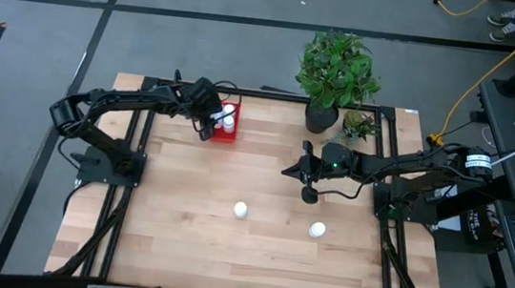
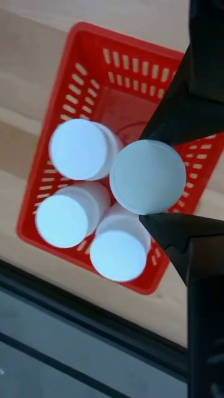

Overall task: Pick and place pill bottles into a basket
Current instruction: Put the white pill bottle into the red bin

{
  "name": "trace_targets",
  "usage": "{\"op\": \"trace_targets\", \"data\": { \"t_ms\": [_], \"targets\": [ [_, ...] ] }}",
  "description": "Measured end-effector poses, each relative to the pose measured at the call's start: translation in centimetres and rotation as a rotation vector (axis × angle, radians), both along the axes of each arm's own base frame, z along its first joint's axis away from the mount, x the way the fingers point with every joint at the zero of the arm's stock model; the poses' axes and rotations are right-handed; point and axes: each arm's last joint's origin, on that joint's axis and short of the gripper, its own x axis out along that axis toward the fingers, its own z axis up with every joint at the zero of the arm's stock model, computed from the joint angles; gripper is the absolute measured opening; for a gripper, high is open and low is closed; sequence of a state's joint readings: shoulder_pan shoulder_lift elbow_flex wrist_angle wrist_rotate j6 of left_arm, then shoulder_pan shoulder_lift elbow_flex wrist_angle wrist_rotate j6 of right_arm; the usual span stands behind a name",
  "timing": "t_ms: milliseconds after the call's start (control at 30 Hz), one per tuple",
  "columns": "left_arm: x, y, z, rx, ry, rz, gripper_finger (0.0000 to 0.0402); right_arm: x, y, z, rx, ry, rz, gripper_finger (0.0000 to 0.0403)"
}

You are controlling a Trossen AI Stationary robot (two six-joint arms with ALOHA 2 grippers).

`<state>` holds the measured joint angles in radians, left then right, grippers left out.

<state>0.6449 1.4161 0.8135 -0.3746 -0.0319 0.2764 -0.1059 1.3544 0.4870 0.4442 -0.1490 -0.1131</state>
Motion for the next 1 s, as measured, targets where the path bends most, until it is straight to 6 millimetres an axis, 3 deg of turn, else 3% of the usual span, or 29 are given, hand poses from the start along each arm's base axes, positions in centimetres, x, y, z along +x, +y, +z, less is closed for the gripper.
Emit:
{"op": "trace_targets", "data": {
  "t_ms": [1000],
  "targets": [
    [0.01, 0.0, -0.12, -0.016, -0.003, 0.023, 0.0155, 0.0, -0.01, 0.0, 0.0, 0.0, 0.0, 0.0004]
  ]
}}
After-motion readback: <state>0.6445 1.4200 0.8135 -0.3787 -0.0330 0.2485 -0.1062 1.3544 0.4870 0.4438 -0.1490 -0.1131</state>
